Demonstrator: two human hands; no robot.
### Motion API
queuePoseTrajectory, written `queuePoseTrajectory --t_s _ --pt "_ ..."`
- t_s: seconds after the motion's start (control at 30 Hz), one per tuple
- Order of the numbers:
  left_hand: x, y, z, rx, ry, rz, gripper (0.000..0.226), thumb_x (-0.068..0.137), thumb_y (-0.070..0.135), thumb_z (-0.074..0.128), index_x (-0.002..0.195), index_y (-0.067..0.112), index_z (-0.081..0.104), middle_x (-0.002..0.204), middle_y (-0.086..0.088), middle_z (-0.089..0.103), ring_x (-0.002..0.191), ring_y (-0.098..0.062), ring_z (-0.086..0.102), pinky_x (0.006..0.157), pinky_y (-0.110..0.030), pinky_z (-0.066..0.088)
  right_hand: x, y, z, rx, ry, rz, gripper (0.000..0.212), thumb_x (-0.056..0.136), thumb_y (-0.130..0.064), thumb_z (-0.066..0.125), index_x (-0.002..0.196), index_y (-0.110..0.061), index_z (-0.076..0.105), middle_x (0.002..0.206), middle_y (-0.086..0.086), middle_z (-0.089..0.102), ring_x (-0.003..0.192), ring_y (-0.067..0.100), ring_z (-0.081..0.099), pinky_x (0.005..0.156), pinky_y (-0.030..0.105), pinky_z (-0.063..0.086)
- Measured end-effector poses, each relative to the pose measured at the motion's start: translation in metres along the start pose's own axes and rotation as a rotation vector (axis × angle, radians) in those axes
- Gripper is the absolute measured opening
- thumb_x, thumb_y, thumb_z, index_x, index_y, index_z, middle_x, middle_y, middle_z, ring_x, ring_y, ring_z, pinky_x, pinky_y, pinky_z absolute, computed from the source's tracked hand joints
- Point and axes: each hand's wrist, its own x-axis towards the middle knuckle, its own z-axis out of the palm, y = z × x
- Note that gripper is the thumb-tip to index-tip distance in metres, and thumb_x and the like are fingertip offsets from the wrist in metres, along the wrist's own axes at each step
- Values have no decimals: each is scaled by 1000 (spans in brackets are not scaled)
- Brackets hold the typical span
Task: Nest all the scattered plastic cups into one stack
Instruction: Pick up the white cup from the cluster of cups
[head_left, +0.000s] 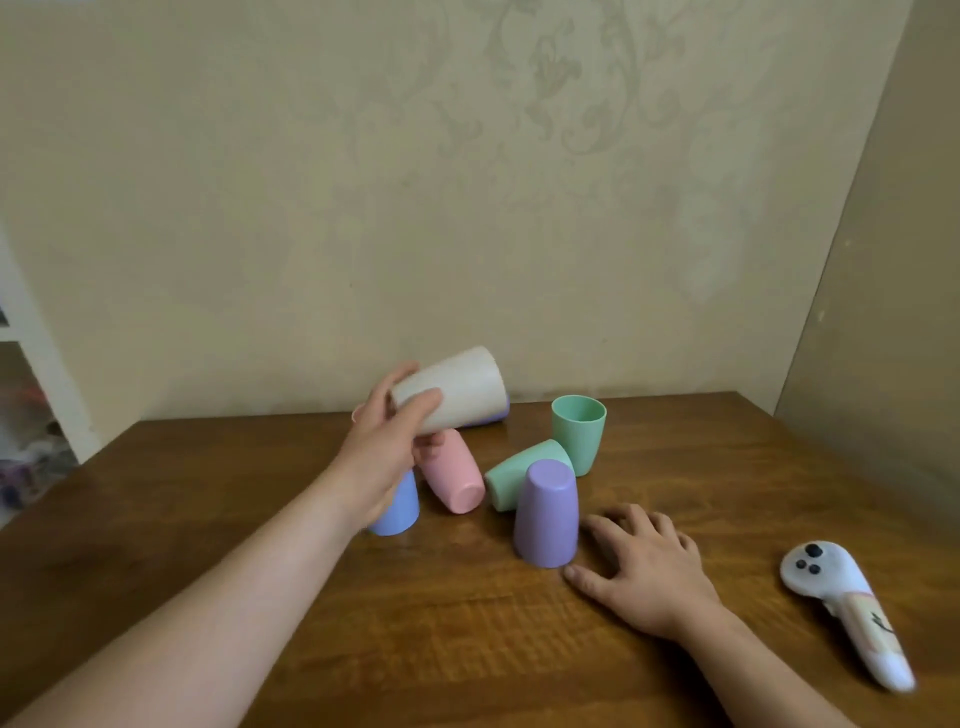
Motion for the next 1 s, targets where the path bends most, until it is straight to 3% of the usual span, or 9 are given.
queuePoseTrajectory --t_s 0.07,0.13,0.23,0.3,0.4,0.57,0.8,0.9,1.0 --pt "-33 -12 -14 -314 -23 -219 67 92 56 73 144 15 60 104 -12 69 72 -19 68 68 -33 55 -1 -1 -1 0 -6 6 89 78 -97 33 157 -54 38 165 -14 35 154 24 28 125 53 28" --pt "-65 -24 -25 -375 -59 -339 74 86 60 70 139 10 63 101 -15 72 80 -20 68 76 -35 53 -3 -3 -2 2 -3 7 88 78 -97 33 156 -55 39 165 -13 36 154 25 29 124 53 29" --pt "-100 -42 -36 -316 -87 -384 48 91 28 75 135 14 61 115 -17 78 98 -26 73 92 -41 56 -6 -5 -3 3 -7 6 84 82 -95 36 156 -55 40 165 -13 36 153 25 30 124 53 30" --pt "-106 -51 -41 -66 -115 -299 57 91 8 81 141 20 56 122 -7 77 113 -24 73 101 -41 58 -8 -6 -4 5 -8 9 82 84 -93 38 157 -55 39 165 -12 36 154 26 30 124 52 30" --pt "-103 -50 -51 457 -126 -111 83 77 22 96 142 42 47 128 19 66 119 -8 65 97 -29 54 -9 -6 -5 1 -14 9 82 86 -92 38 158 -54 39 167 -11 37 155 26 30 125 51 29" --pt "-94 -60 -60 772 -183 -55 63 65 48 97 118 48 62 118 26 73 112 -2 69 98 -32 58 -11 -7 -6 6 -14 3 80 89 -90 40 159 -52 40 168 -10 37 156 26 30 126 49 29" --pt "-89 -76 -58 956 -146 -1 75 56 76 82 122 46 61 121 10 71 109 -11 67 94 -39 59 -8 -5 -5 -4 -32 4 81 90 -90 39 161 -50 39 170 -8 36 158 27 28 127 50 28" --pt "-93 -74 -59 921 -140 36 87 58 73 87 134 48 54 128 17 68 115 -9 65 97 -38 58 -9 -3 -5 0 -43 -1 80 92 -88 39 162 -50 37 171 -7 35 160 28 25 129 50 27" --pt "-96 -74 -61 801 -133 67 93 65 57 96 142 51 44 126 35 58 119 -2 61 98 -30 54 -8 -4 -6 32 -48 11 71 96 -77 48 161 -49 41 172 -9 34 161 26 24 130 48 26"
